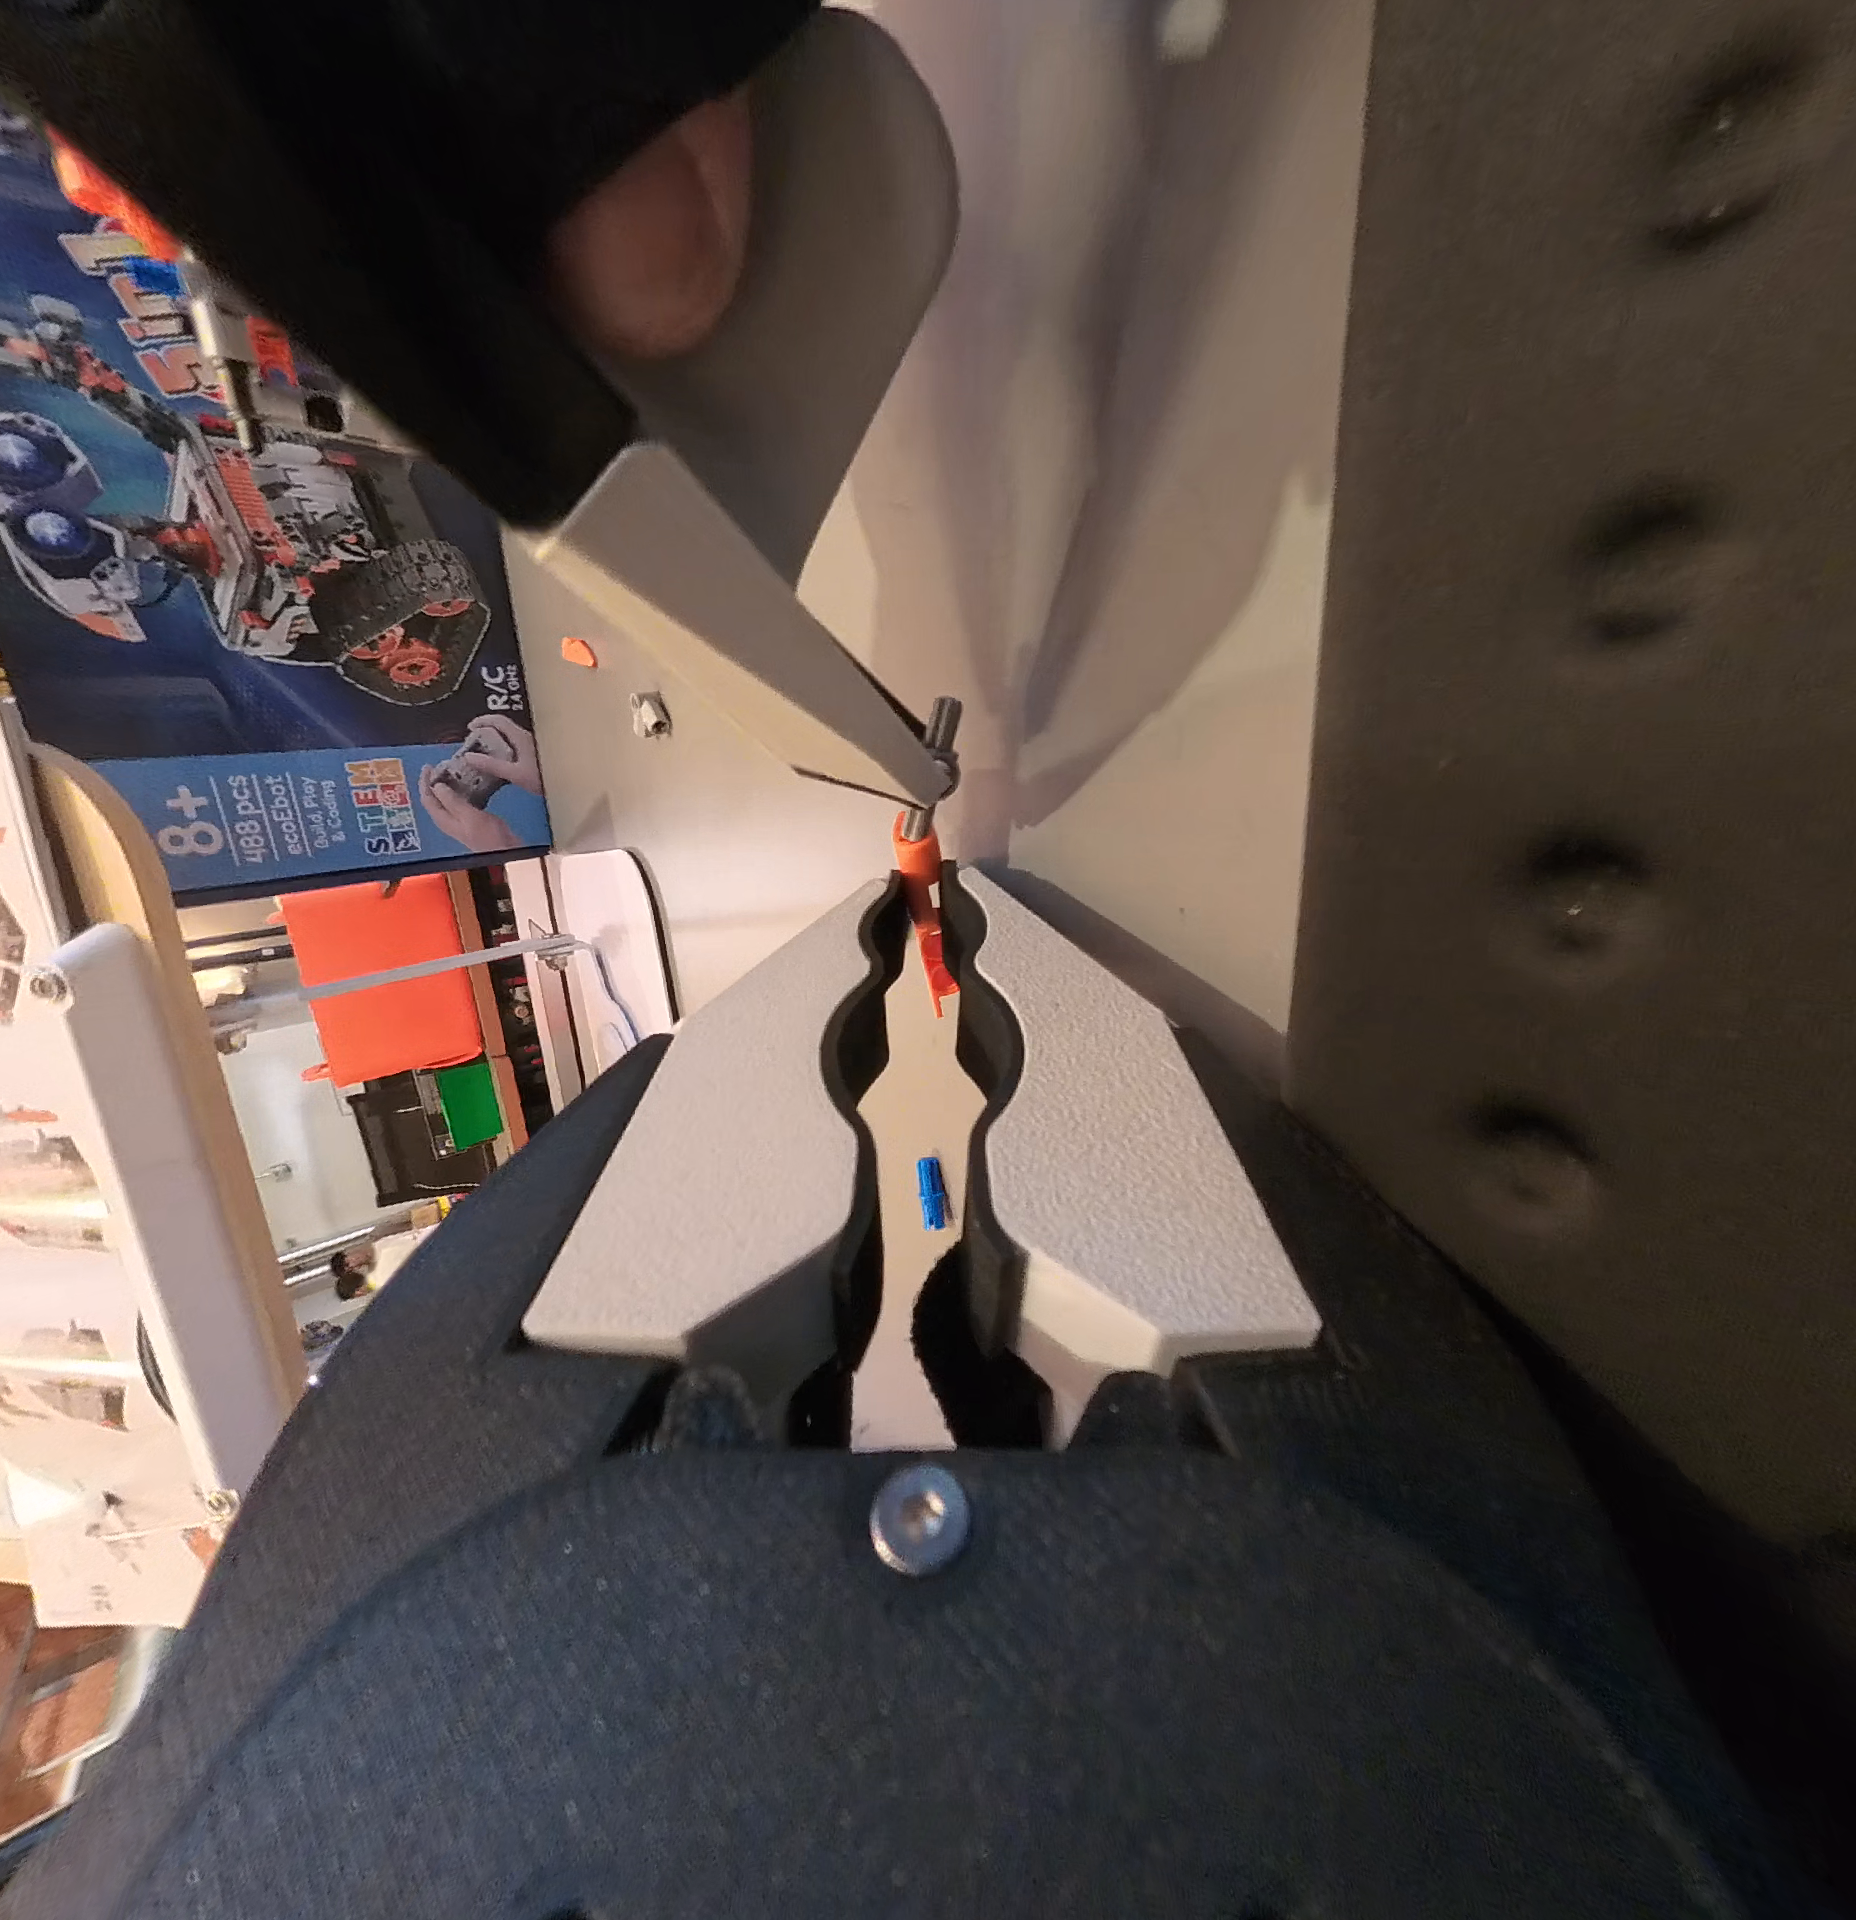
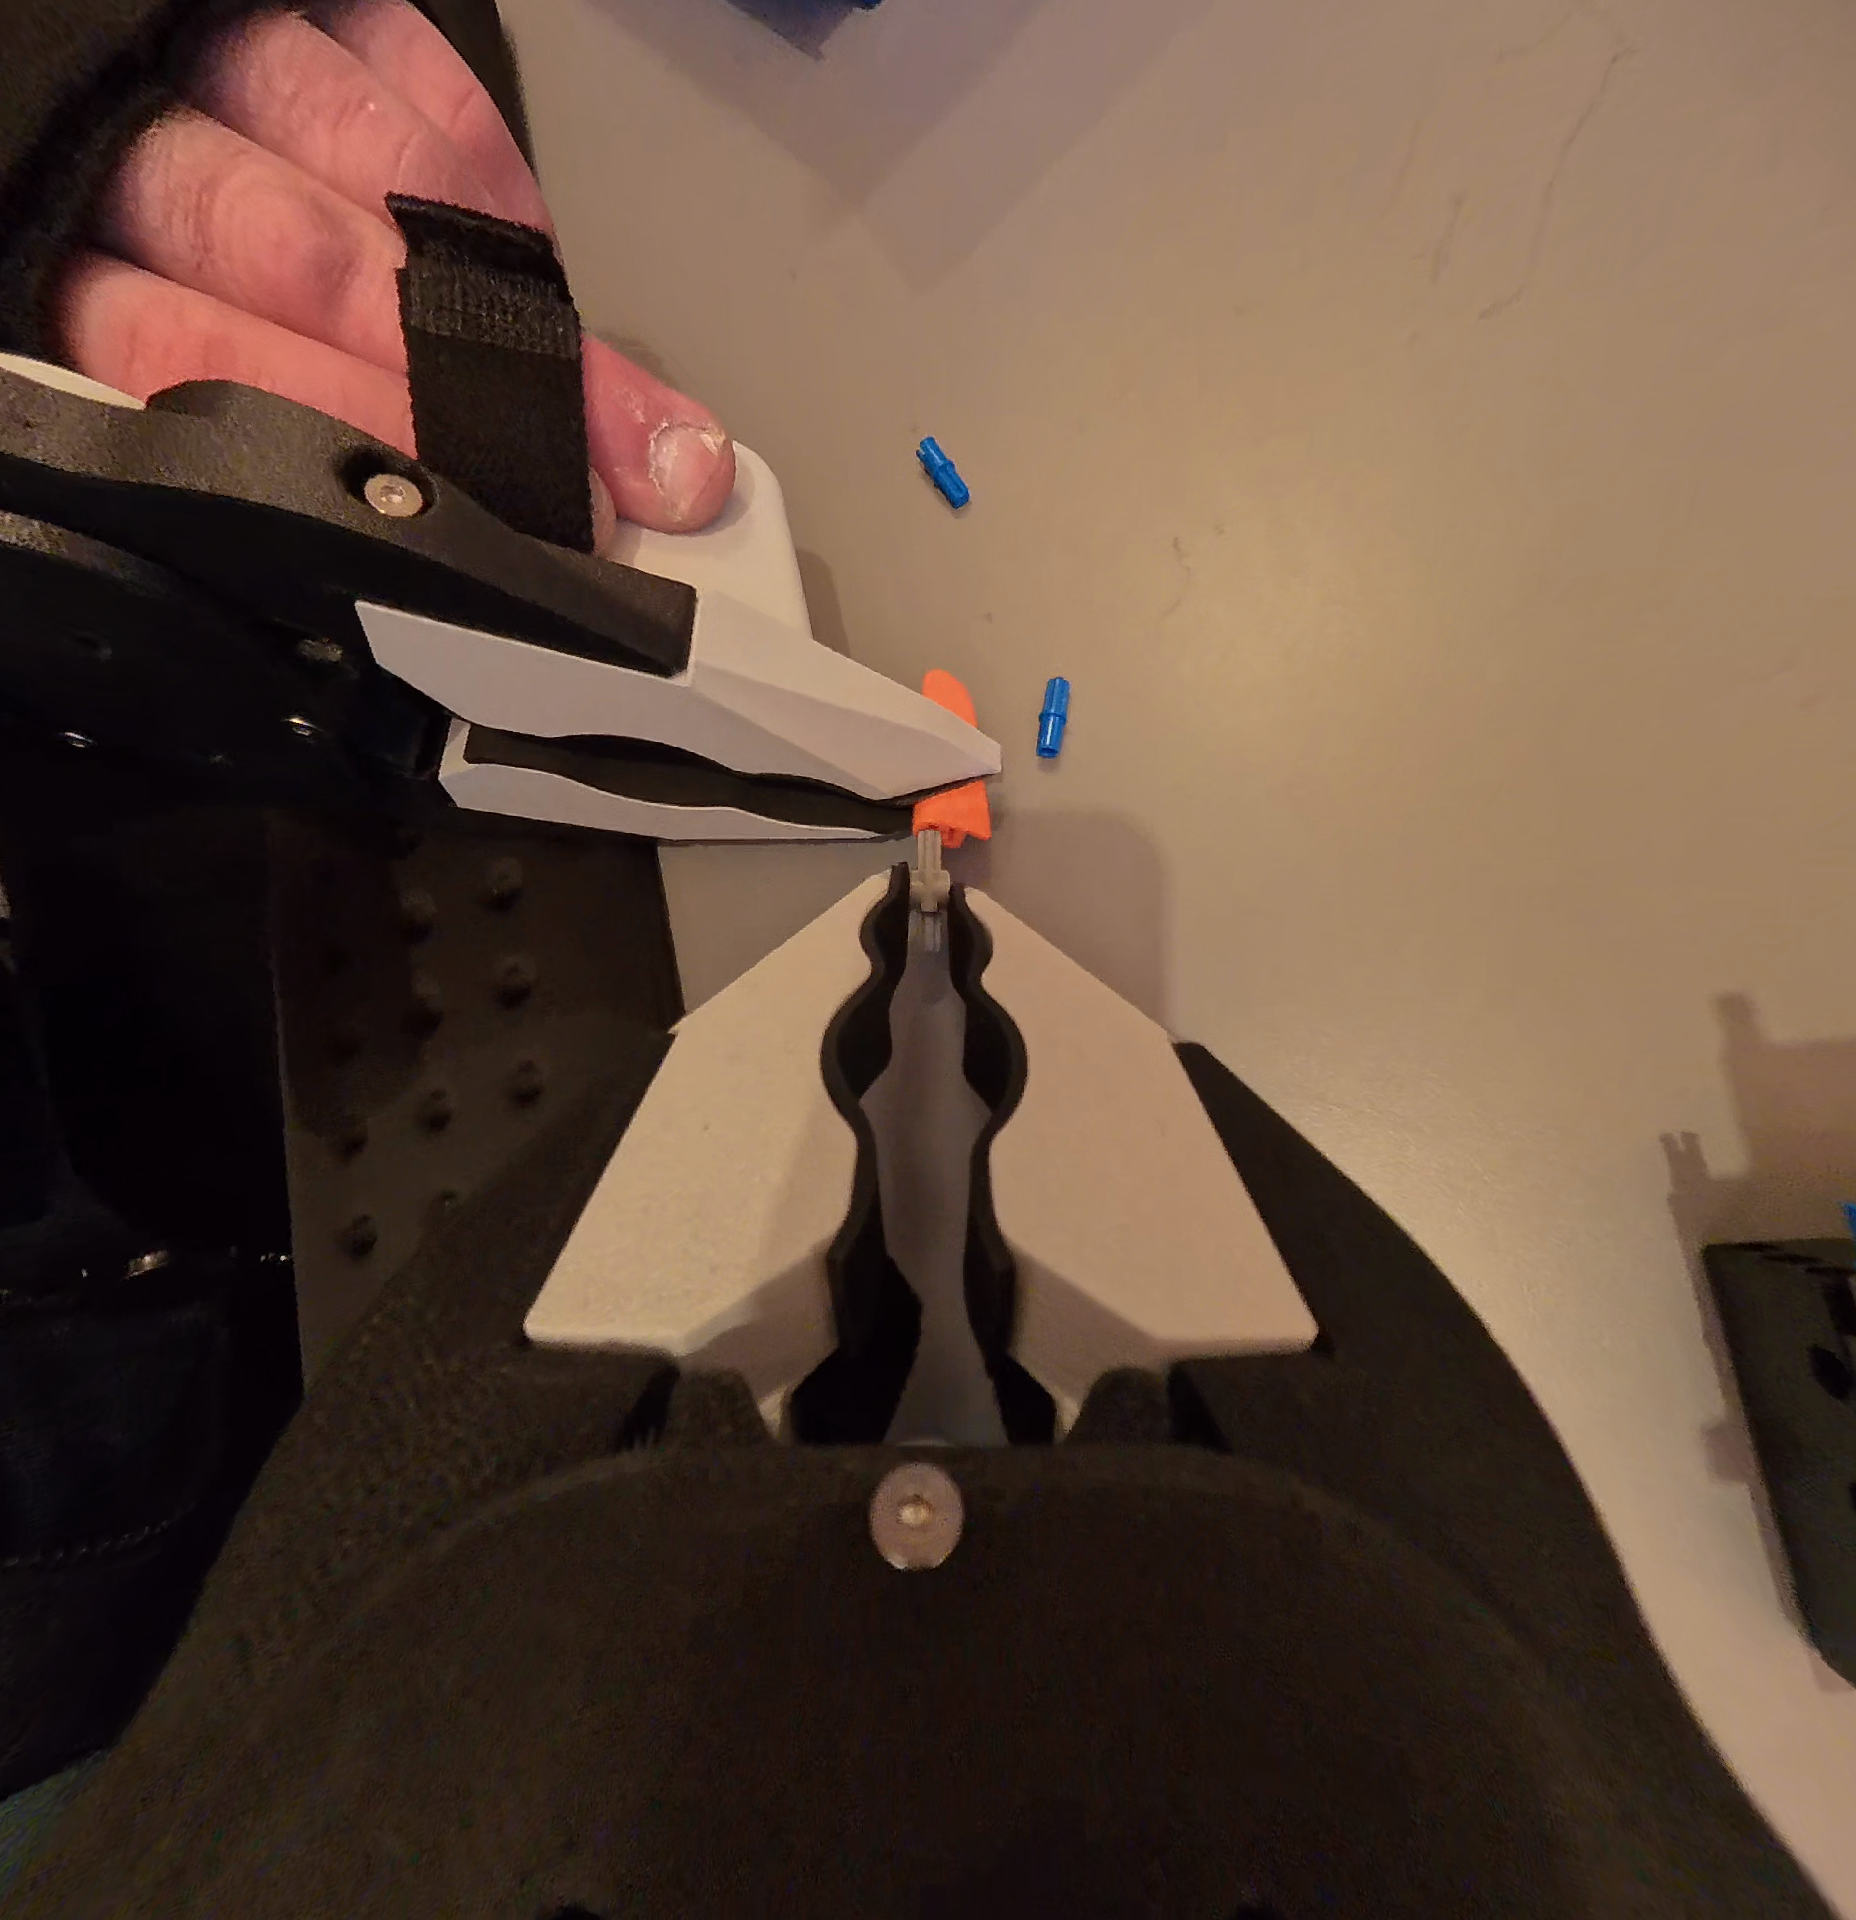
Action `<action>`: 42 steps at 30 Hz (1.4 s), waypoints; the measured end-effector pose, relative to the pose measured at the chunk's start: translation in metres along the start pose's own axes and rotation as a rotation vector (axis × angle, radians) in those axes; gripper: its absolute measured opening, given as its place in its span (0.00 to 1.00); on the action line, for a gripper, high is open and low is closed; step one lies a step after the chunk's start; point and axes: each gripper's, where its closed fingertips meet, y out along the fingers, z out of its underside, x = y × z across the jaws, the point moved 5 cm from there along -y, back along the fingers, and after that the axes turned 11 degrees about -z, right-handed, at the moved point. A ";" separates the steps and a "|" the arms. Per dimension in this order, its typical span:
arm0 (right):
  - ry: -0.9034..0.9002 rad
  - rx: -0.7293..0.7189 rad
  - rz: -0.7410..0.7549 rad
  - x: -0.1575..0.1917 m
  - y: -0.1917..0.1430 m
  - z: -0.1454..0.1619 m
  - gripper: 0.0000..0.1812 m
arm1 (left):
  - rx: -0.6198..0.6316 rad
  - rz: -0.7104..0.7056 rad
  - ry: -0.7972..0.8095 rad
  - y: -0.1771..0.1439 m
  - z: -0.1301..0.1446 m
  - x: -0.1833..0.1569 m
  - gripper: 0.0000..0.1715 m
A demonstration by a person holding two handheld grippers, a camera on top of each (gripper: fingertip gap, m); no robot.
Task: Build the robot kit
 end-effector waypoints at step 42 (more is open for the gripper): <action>-0.043 0.227 -0.081 -0.010 -0.005 -0.010 0.01 | -0.001 -0.022 0.228 0.008 -0.008 0.001 0.01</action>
